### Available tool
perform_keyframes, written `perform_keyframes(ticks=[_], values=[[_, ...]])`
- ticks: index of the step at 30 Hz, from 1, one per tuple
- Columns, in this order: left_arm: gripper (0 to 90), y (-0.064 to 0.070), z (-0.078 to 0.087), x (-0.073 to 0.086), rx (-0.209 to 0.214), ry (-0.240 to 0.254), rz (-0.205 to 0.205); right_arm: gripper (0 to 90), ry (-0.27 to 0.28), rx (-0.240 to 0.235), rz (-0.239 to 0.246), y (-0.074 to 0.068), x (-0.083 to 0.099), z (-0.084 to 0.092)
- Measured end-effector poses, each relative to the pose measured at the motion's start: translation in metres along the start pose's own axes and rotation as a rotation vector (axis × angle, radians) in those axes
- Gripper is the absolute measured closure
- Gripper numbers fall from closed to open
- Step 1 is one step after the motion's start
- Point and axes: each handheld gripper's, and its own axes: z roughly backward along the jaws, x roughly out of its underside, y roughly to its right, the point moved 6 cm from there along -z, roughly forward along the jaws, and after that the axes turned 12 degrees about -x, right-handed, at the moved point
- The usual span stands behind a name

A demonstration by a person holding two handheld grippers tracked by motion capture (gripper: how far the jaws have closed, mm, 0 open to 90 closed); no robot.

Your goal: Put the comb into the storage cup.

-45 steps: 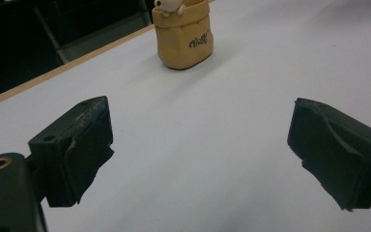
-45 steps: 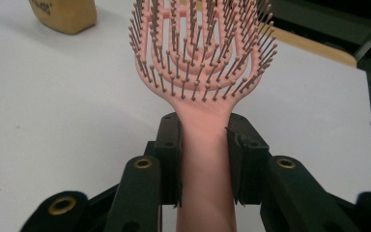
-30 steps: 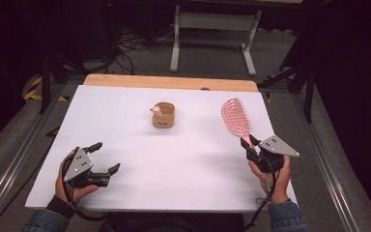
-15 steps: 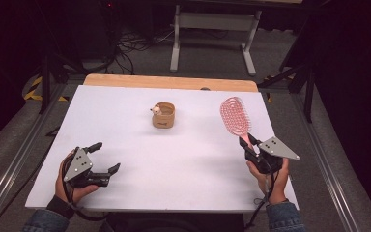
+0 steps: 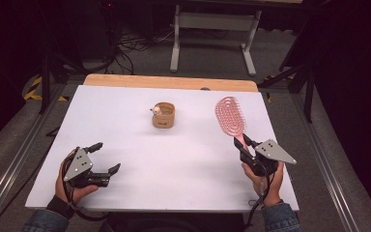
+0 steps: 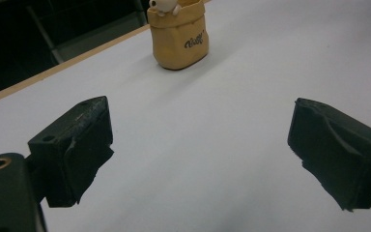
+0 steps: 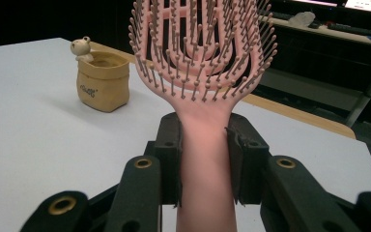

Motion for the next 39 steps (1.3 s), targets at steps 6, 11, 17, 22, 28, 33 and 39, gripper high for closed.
perform_keyframes(ticks=[6,11,17,22,28,33,39], values=[[10.0,0.001,0.000,-0.001,0.003,0.002,-0.005,69.3,0.010,-0.011,0.019,-0.007,-0.001,-0.003],[10.0,0.001,0.000,0.000,0.004,0.001,-0.006,69.3,0.014,-0.022,0.046,-0.015,-0.002,-0.006],[10.0,0.002,0.000,0.000,0.010,-0.001,-0.004,69.3,0.011,-0.032,0.054,-0.018,-0.001,-0.009],[10.0,0.003,-0.001,0.000,0.015,-0.005,-0.005,69.3,0.005,-0.030,0.061,-0.020,-0.001,-0.010],[10.1,0.003,0.000,-0.001,0.015,-0.002,-0.006,69.3,0.003,-0.031,0.066,-0.023,-0.001,-0.012],[10.1,0.003,0.000,-0.001,0.019,0.000,-0.006,69.3,0.004,-0.033,0.076,-0.026,-0.002,-0.014],[10.2,0.004,-0.001,-0.002,0.023,-0.001,-0.008,69.3,-0.002,-0.045,0.082,-0.032,-0.002,-0.018]])
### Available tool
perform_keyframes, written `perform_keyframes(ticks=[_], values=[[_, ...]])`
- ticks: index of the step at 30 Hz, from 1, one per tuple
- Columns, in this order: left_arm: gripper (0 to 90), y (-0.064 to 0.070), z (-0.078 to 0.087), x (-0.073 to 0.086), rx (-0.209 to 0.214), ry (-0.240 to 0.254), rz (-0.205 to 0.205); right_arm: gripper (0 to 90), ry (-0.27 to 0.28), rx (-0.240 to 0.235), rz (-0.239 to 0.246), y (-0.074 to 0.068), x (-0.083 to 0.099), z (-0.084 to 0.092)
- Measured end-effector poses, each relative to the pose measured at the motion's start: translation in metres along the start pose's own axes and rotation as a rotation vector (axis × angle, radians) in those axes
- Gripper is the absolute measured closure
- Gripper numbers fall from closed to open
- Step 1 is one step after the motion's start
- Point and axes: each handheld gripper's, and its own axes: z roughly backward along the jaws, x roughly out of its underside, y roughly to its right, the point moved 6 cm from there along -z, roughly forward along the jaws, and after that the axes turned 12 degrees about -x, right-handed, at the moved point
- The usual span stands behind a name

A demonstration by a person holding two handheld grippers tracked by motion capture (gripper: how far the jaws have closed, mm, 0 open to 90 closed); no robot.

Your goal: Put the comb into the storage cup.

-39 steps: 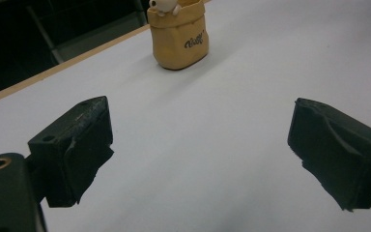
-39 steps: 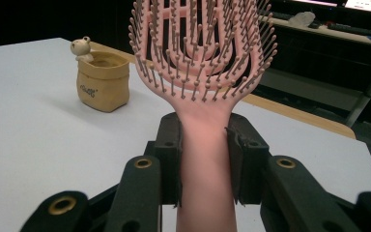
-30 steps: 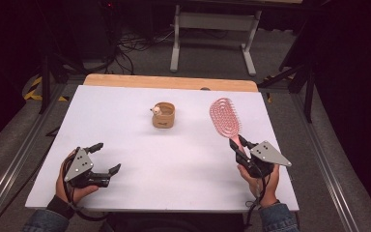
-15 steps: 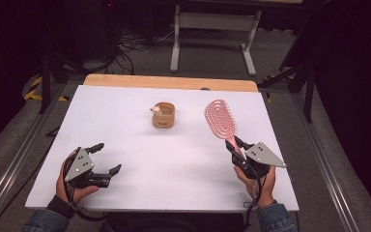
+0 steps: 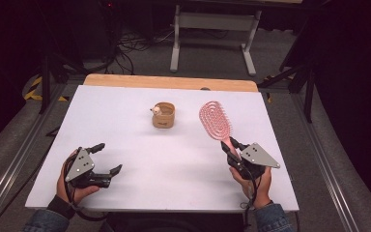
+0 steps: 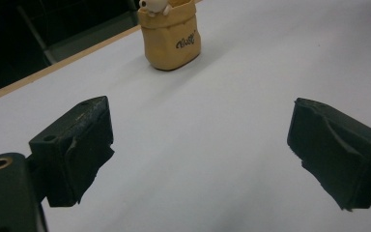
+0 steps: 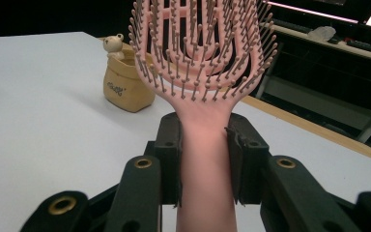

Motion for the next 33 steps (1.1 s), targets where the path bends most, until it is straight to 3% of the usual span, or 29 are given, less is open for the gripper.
perform_keyframes(ticks=[14,26,33], values=[[10.6,0.002,-0.002,-0.010,0.009,0.029,-0.002,69.3,-0.013,-0.027,0.028,-0.017,-0.002,-0.014],[11.1,0.017,-0.011,-0.028,0.078,0.077,0.011,69.3,-0.001,-0.034,0.040,-0.033,-0.004,-0.027],[11.4,0.024,-0.018,-0.037,0.097,0.088,0.007,69.3,0.002,-0.041,0.051,-0.040,-0.004,-0.033]])
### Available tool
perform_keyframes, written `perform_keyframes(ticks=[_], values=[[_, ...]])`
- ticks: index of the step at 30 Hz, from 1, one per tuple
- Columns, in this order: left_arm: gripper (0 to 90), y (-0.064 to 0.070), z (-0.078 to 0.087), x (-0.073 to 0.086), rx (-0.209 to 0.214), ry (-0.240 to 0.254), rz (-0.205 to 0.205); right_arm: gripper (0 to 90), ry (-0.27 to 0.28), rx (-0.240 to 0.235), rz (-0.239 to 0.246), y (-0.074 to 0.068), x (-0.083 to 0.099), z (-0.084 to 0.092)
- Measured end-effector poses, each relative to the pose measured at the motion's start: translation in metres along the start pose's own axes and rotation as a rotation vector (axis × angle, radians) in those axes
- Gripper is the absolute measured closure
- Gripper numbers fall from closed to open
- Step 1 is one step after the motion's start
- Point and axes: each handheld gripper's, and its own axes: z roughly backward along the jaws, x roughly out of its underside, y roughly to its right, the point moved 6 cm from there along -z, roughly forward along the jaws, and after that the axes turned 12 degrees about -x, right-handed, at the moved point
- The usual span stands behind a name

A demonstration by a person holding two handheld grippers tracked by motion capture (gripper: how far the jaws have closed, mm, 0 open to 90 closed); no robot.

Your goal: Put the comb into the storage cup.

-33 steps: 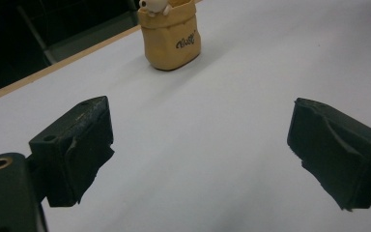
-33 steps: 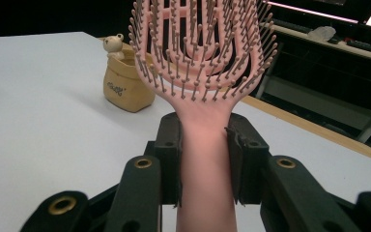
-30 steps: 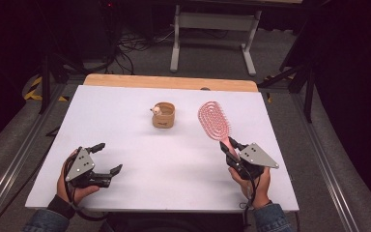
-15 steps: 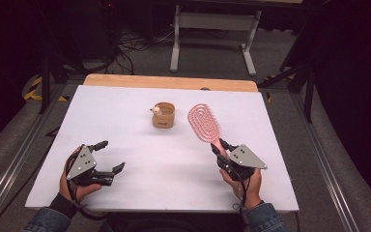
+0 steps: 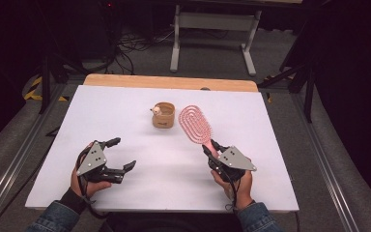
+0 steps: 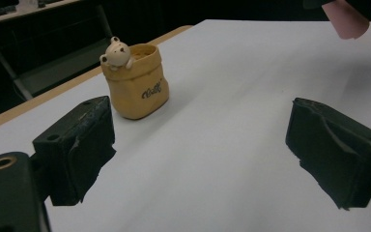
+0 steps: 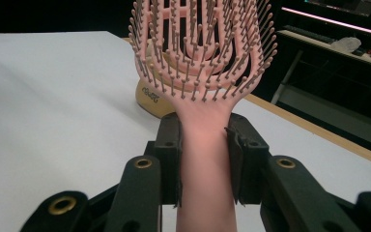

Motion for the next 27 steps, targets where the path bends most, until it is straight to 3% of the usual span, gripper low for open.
perform_keyframes(ticks=[6,19,27], values=[[14.0,0.007,-0.010,-0.010,0.013,-0.001,0.004,69.3,0.002,-0.006,-0.003,-0.004,-0.001,-0.004],[15.7,0.031,-0.036,-0.036,0.109,0.022,0.020,69.3,0.018,-0.022,0.028,-0.020,-0.006,-0.019],[15.1,0.042,-0.054,-0.049,0.175,0.011,0.100,69.3,0.024,-0.028,0.048,-0.026,-0.006,-0.021]])
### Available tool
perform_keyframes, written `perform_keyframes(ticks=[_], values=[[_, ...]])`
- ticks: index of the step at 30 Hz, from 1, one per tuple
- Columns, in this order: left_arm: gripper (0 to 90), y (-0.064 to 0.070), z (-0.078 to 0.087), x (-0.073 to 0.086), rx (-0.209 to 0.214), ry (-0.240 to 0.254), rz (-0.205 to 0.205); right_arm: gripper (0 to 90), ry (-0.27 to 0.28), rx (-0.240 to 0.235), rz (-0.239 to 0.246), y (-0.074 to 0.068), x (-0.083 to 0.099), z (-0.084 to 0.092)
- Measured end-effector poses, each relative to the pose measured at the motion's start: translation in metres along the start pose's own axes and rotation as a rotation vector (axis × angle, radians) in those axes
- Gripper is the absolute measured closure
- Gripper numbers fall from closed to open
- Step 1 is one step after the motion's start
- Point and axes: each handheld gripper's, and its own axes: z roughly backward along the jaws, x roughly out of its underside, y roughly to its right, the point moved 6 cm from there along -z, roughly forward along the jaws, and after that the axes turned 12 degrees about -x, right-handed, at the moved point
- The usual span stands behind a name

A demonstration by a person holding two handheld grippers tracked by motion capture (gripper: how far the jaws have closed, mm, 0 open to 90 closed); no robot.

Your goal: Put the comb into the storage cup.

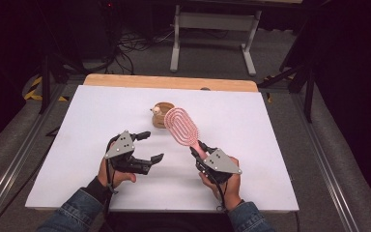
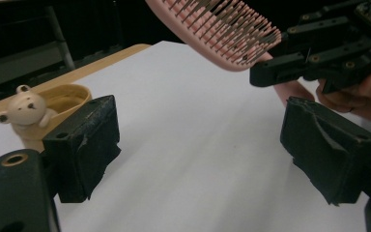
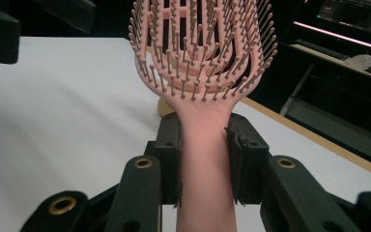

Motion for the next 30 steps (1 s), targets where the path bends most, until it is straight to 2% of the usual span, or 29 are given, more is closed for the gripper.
perform_keyframes(ticks=[4,8,11,13,15,16,19,21,23,30], values=[[15.2,0.003,-0.010,-0.004,0.031,-0.006,0.029,69.3,0.000,-0.005,0.007,-0.002,0.000,-0.002],[15.6,0.007,-0.019,-0.009,0.044,-0.005,0.046,69.3,0.001,-0.007,0.016,-0.005,-0.001,-0.003],[17.7,0.007,-0.025,-0.013,0.043,0.008,0.086,69.3,0.001,-0.013,0.027,-0.008,-0.001,-0.004],[18.7,0.009,-0.029,-0.015,0.060,0.007,0.111,69.3,0.012,-0.010,0.042,-0.010,-0.002,-0.004],[20.8,0.012,-0.031,-0.017,0.078,0.008,0.127,69.3,0.007,-0.009,0.060,-0.013,-0.003,-0.005],[21.1,0.013,-0.033,-0.018,0.072,0.017,0.122,69.3,0.004,-0.010,0.062,-0.013,-0.002,-0.006],[23.2,0.017,-0.035,-0.018,0.085,0.015,0.121,69.3,0.002,-0.012,0.064,-0.014,-0.001,-0.007],[23.6,0.017,-0.035,-0.019,0.091,0.031,0.126,69.3,-0.002,-0.013,0.066,-0.015,-0.001,-0.007],[27.8,0.017,-0.034,-0.019,0.095,0.039,0.146,69.3,-0.003,-0.013,0.069,-0.016,-0.001,-0.008],[32.0,0.016,-0.033,-0.018,0.112,0.048,0.198,69.3,-0.020,-0.017,0.115,-0.022,0.001,-0.011]])
